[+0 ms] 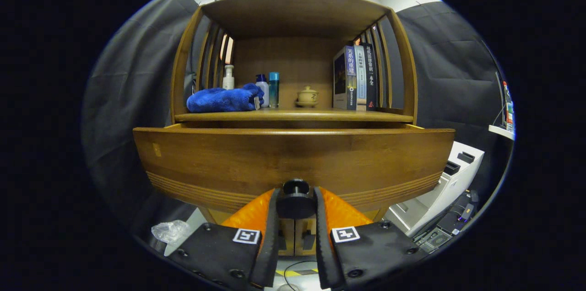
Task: Pull open the drawer, take out the items inside it, and place them on the countertop above the cabinet.
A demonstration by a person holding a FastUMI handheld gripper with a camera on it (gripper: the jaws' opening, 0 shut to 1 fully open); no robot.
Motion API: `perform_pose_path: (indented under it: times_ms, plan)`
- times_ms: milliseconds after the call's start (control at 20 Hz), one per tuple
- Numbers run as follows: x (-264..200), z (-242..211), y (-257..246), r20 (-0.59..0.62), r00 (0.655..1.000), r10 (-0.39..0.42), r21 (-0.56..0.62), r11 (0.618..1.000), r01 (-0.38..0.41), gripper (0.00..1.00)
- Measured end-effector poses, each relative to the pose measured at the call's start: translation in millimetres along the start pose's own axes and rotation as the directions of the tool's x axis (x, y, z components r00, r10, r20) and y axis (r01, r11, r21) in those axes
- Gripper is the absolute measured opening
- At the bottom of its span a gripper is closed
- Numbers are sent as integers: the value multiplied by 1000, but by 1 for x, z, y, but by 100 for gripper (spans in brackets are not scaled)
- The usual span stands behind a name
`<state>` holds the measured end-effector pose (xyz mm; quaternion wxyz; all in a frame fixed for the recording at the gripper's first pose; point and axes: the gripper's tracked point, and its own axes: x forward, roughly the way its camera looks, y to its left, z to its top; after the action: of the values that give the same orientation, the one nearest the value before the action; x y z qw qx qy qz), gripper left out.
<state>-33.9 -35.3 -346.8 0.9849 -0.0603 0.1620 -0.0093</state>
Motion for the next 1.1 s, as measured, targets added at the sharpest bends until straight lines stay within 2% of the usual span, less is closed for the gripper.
perform_pose_path:
  times_ms: [450,1100]
  plan:
    - [-43,-10,1,-34,999,-11,16,1000,11,44]
    - [-90,-25,2,-22,1000,-12,44,999,13,44]
